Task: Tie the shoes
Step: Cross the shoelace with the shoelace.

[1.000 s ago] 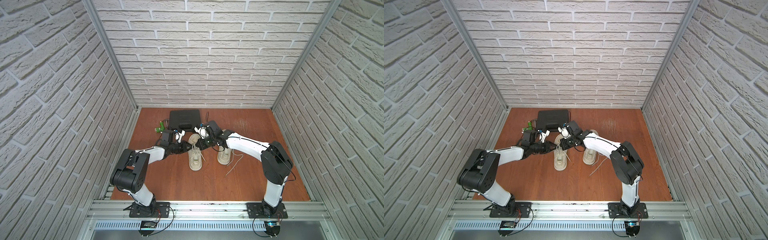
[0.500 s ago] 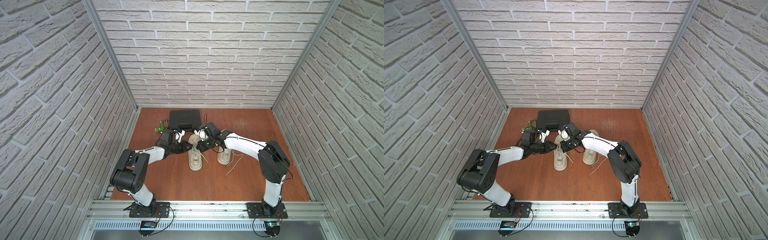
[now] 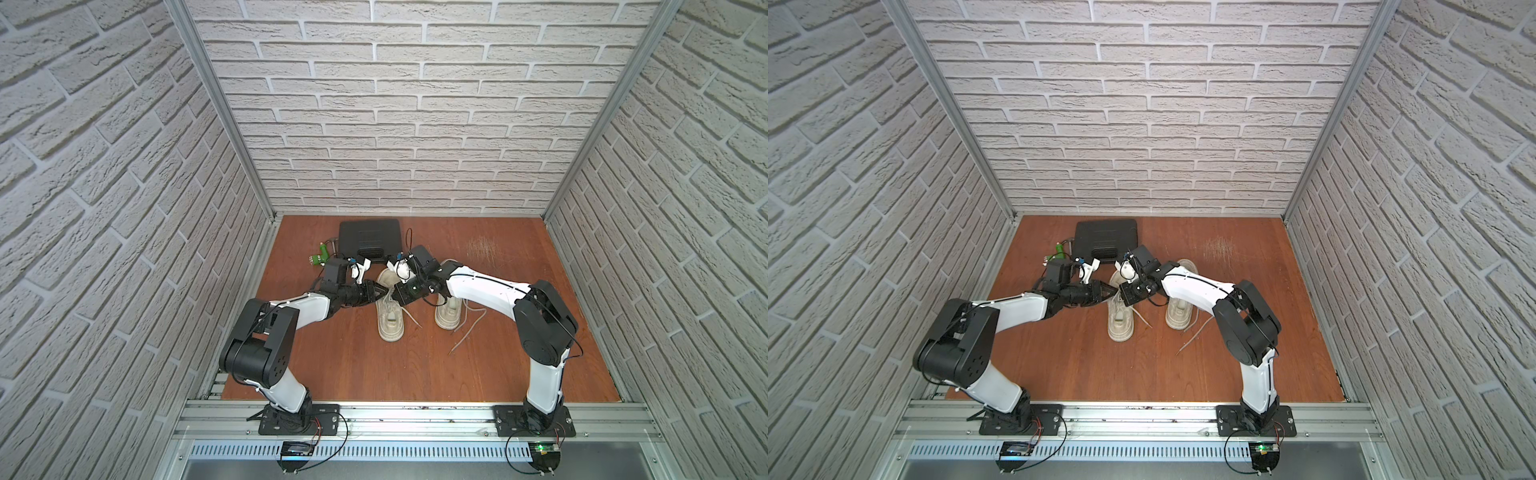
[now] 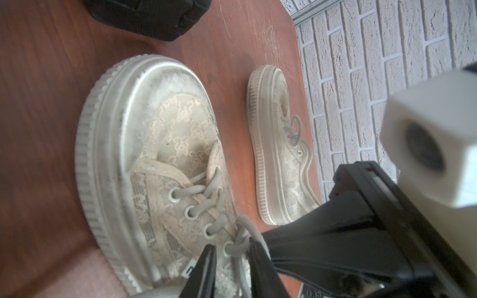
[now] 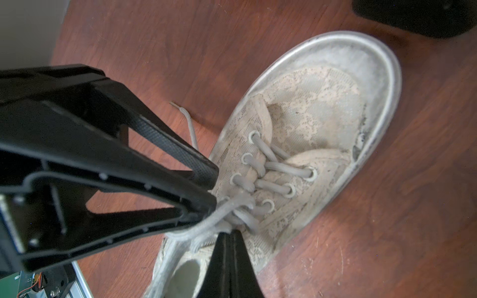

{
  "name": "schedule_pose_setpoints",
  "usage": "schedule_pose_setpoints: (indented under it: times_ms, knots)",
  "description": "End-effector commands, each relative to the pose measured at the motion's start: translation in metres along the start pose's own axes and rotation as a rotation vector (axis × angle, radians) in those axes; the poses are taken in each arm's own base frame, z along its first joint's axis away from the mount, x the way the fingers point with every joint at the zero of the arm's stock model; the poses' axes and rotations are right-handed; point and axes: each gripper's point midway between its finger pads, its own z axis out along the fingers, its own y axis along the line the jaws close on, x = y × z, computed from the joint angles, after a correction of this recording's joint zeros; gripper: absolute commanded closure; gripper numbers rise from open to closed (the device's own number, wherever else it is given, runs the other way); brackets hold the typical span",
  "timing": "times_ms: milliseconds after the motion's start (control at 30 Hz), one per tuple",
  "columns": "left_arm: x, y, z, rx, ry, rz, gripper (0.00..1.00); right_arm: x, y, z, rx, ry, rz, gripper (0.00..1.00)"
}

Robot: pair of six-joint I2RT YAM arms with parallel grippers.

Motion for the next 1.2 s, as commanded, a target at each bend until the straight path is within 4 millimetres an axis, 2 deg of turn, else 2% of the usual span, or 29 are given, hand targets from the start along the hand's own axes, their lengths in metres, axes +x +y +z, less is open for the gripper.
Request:
schedule_pose_setpoints:
  times_ms: [0,767,1167]
  knots:
    - [-0.0083,-0.0162,-0.0005,0.045,-0.025,0.055,0.71,-0.0093,0.0093,0.0024,-0.016,-0.023,-0.021,0.97]
    - [-0.0100,-0.0212,-0.0027,0.043,-0.033,0.074,0.70,-0.0094,0.0091,0.0063,0.002,-0.007,-0.019,0.97]
    - [-0.0103,-0.0244,-0.0030,0.041,-0.024,0.094,0.78,-0.0129,0.0086,0.0037,0.009,-0.021,-0.010,0.97]
